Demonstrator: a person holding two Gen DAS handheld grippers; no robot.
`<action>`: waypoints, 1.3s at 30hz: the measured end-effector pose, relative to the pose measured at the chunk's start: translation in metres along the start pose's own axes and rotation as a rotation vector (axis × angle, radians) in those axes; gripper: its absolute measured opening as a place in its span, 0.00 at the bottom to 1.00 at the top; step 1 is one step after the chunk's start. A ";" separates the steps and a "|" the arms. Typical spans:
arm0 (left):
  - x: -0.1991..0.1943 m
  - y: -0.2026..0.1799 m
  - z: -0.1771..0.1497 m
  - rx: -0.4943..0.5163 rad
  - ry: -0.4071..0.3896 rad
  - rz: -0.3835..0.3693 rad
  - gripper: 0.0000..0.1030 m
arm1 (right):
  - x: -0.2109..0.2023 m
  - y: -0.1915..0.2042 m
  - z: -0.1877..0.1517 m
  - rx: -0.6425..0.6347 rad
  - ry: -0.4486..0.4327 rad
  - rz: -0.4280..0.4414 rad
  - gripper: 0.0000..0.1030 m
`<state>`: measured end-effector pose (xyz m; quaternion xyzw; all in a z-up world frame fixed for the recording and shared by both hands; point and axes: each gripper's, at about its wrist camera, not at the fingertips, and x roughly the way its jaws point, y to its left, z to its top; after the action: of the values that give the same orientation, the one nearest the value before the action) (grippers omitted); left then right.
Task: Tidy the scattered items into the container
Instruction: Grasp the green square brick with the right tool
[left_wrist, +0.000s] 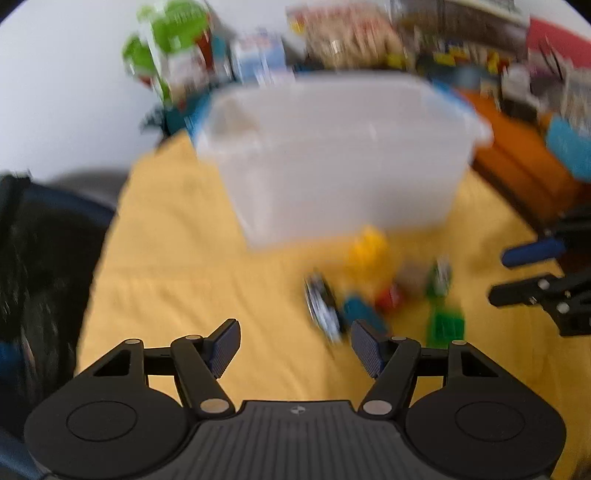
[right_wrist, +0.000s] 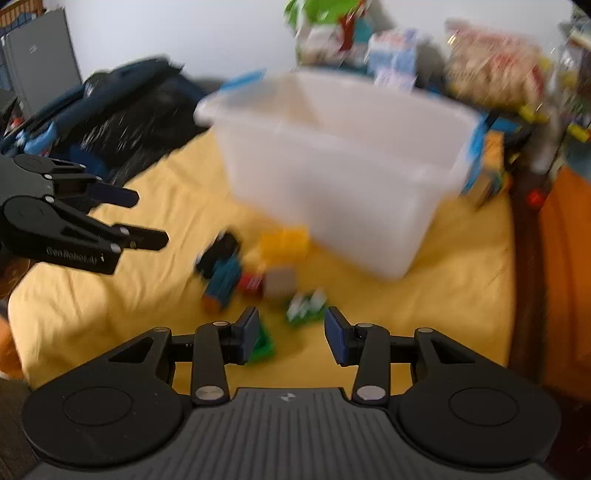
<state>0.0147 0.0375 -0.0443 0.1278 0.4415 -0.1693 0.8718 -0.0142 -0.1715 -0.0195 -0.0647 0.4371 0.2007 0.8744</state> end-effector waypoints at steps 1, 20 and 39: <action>0.002 -0.003 -0.006 -0.003 0.022 -0.013 0.68 | 0.006 0.004 -0.005 -0.008 0.016 0.006 0.43; -0.005 -0.016 -0.043 -0.017 0.090 -0.059 0.68 | 0.051 0.022 -0.021 -0.154 0.072 -0.003 0.25; 0.000 -0.028 -0.020 0.030 0.047 -0.059 0.68 | 0.020 -0.040 -0.048 0.284 0.009 0.141 0.46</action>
<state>-0.0109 0.0191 -0.0579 0.1319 0.4630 -0.1985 0.8537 -0.0226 -0.2156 -0.0666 0.0895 0.4686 0.1974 0.8564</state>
